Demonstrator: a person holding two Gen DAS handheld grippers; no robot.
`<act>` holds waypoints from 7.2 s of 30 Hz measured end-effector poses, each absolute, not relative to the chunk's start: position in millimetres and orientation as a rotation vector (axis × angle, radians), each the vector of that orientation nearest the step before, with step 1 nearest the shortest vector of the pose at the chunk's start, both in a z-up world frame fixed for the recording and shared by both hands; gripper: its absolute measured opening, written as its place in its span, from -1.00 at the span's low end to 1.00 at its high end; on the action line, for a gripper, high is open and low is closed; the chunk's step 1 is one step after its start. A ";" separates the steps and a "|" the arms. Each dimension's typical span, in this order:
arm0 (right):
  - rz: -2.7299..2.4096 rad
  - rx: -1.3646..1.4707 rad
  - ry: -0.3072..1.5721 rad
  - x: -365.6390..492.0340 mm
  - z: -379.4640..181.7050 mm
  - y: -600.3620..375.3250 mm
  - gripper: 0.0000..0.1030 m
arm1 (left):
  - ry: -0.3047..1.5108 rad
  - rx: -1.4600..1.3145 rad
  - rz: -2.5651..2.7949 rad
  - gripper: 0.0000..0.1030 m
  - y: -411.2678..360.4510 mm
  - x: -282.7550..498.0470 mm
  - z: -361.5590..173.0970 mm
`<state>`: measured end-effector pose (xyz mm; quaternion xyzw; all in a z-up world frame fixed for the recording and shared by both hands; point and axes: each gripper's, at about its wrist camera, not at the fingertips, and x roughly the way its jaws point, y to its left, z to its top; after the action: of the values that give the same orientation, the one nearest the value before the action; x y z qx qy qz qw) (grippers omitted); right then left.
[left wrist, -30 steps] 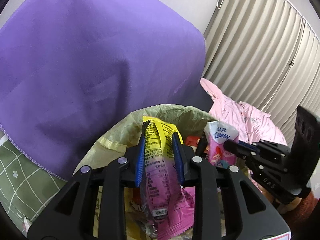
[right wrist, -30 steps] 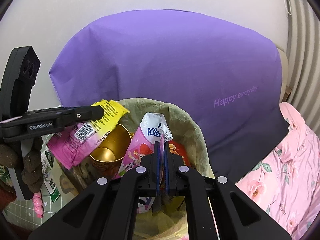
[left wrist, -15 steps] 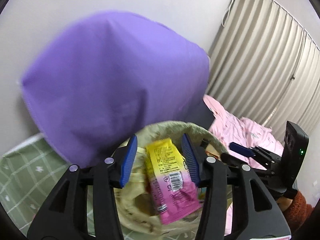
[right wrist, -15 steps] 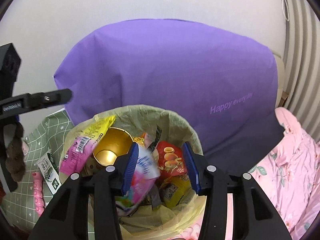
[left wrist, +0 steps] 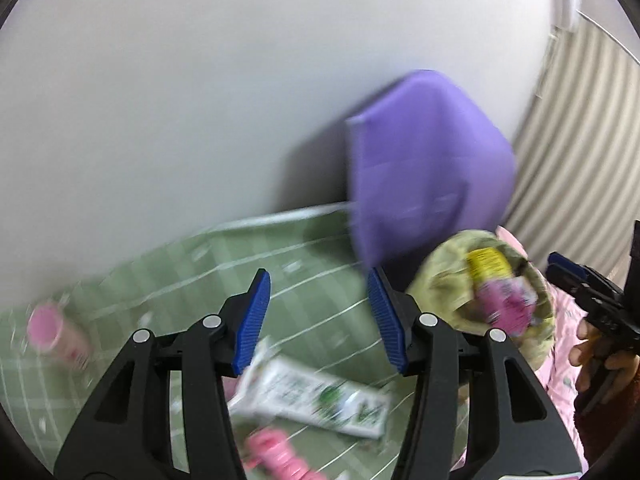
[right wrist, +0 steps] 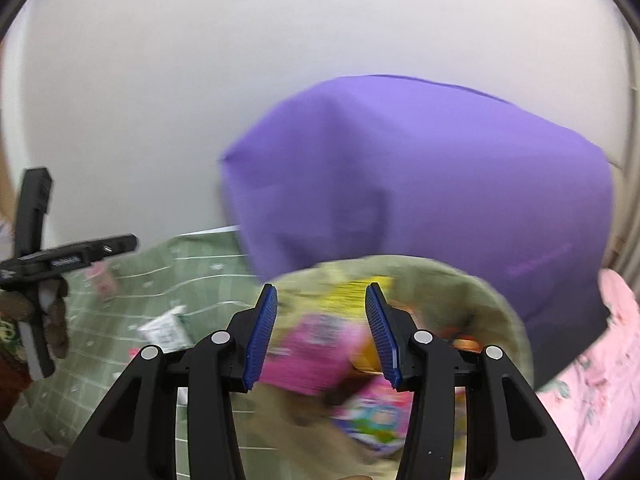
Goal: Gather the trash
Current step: 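Move both tools back to the remaining items on the tablecloth, then grasp the white-green milk carton with the right gripper, then lower the left gripper onto the pink plastic spoon and grasp it, then carry the milk carton and pink spoon over the yellow bag, then lower both items into the bag and open both grippers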
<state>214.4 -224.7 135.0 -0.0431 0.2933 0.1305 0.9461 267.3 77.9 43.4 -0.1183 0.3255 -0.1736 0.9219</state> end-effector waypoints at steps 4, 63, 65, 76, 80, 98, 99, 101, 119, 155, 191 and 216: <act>0.384 -0.139 0.646 216.7 113.0 -177.1 -0.15 | 0.712 -0.252 -0.267 -0.06 117.5 242.8 14.8; 0.380 -0.112 1.010 171.7 -29.9 -139.5 -0.05 | 0.870 0.030 -0.483 -0.06 80.2 284.7 -61.8; 0.359 -0.084 1.010 166.0 -30.1 -147.3 -0.05 | 0.867 0.102 -0.477 -0.06 66.8 295.0 -66.3; 0.344 -0.054 1.013 165.9 -33.4 -151.7 -0.05 | 0.942 0.081 -0.236 -0.06 106.9 294.9 -86.0; 0.368 -0.070 1.006 173.0 -31.9 -143.9 -0.05 | 0.941 -0.035 -0.269 -0.06 126.0 287.7 -85.0; 0.391 -0.129 0.982 188.8 -29.5 -123.5 -0.05 | 0.953 -0.063 -0.265 -0.44 110.9 282.0 -88.5; 0.395 -0.132 0.986 190.4 -31.6 -122.3 -0.05 | 0.951 -0.067 -0.262 -0.44 112.0 281.1 -88.3; 0.405 -0.128 0.998 193.8 -36.4 -119.7 -0.04 | 0.949 -0.075 -0.248 -0.44 120.6 278.8 -87.8; 0.428 -0.168 1.027 217.3 -45.6 -99.7 -0.03 | 0.920 -0.141 -0.236 -0.14 145.6 255.6 -79.5; 0.267 -0.132 0.621 202.1 115.0 -198.7 -0.06 | 0.624 -0.121 -0.376 -0.45 62.4 286.1 80.9; 0.111 0.001 0.690 253.7 72.6 -344.8 -0.08 | 0.844 0.053 -0.820 -0.46 -174.0 318.5 41.9; 0.100 -0.006 0.748 247.1 72.7 -351.3 -0.09 | 0.838 0.066 -0.812 -0.47 -168.9 308.5 52.1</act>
<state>247.1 -351.3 72.7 -0.0029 0.3651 0.0491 0.9297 308.5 -168.9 52.1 0.0310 0.3958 -0.3832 0.8340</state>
